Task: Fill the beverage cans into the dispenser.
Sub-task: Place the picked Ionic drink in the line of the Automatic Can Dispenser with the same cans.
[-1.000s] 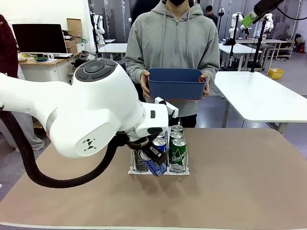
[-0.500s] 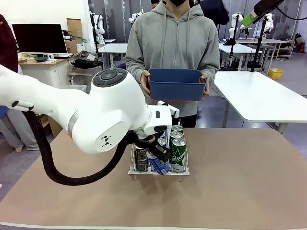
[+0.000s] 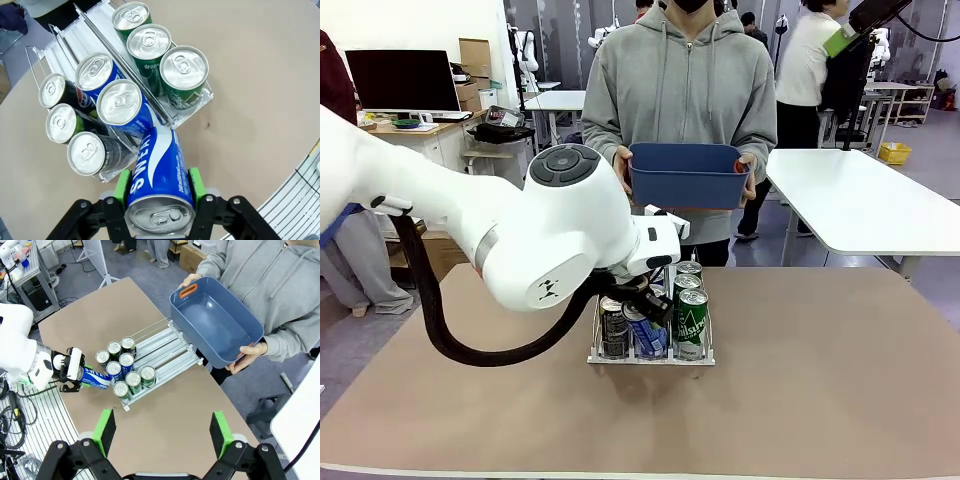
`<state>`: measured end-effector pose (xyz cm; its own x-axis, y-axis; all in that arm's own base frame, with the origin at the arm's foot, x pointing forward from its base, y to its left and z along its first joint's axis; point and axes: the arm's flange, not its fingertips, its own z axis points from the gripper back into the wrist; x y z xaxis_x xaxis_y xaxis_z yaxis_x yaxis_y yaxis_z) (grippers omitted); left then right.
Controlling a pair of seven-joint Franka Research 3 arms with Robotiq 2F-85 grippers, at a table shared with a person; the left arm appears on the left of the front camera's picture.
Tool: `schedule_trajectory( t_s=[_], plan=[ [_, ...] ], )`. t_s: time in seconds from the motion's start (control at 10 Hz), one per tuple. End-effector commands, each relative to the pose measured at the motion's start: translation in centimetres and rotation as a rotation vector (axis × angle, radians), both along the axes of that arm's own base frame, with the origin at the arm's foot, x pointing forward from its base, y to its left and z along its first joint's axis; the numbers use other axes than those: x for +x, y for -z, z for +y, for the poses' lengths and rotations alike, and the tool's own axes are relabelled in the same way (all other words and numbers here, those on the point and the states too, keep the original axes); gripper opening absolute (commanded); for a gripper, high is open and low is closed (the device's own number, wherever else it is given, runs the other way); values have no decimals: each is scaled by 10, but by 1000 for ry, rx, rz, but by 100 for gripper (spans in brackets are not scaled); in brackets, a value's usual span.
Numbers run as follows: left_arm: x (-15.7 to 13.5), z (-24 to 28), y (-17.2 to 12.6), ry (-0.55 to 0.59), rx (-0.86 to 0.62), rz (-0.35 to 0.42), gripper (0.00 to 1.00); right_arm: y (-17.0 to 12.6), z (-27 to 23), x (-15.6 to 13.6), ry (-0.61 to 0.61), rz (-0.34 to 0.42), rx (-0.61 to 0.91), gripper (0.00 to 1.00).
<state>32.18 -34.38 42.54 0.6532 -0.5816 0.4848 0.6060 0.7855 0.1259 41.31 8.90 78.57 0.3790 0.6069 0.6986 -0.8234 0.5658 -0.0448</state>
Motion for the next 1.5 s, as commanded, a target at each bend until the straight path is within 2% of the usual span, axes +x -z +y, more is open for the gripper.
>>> schedule_trajectory(
  t_s=[0.0, 0.2, 0.5, 0.7, 1.0, 1.2, 1.4],
  plan=[
    [28, -12, 6, -36, -32, -47, 57, 1, 0, -2, -6, 2, -5, 100],
    [38, -16, 10, -69, -48, -43, 57, 1, 0, -2, -6, 2, -5, 100],
    [53, -12, 14, -114, -10, -89, 57, 1, 0, -2, -6, 2, -5, 100],
    [59, -10, 16, -114, 0, -92, 57, 1, 0, -2, -6, 2, -5, 100],
    [68, -21, 34, -99, 10, -28, 57, 1, 0, -2, -6, 2, -5, 100],
    [69, -24, 35, -104, 28, -11, 57, 1, 0, -2, -6, 2, -5, 100],
    [62, -25, 33, -68, 72, 61, 57, 1, 0, -2, -6, 2, -5, 100]
  ],
)
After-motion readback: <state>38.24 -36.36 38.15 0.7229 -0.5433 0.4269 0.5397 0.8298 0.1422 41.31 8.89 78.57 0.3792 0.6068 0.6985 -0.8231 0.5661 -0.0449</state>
